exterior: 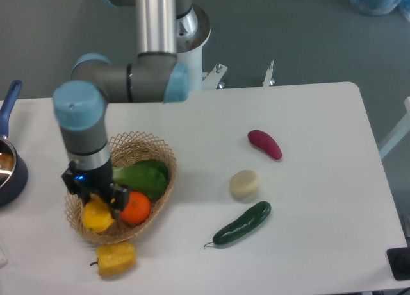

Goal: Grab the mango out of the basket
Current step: 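Lift the yellow mango out of the basket and carry it away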

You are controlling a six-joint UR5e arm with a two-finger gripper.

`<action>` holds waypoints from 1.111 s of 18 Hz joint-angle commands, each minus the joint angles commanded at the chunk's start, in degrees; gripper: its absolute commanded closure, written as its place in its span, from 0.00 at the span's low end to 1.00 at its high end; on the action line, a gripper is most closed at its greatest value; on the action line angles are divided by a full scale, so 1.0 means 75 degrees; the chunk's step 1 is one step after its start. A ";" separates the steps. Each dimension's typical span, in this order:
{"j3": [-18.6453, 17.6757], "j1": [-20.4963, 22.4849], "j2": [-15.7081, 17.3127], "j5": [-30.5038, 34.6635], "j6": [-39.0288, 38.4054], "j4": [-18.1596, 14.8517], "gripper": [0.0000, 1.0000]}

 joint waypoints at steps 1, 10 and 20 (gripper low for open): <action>0.0245 0.0270 0.0000 -0.0105 0.0072 0.0094 0.74; 0.1185 0.2358 -0.0058 -0.3093 0.1162 0.0142 0.73; 0.1185 0.2429 -0.0082 -0.3106 0.1268 0.0130 0.74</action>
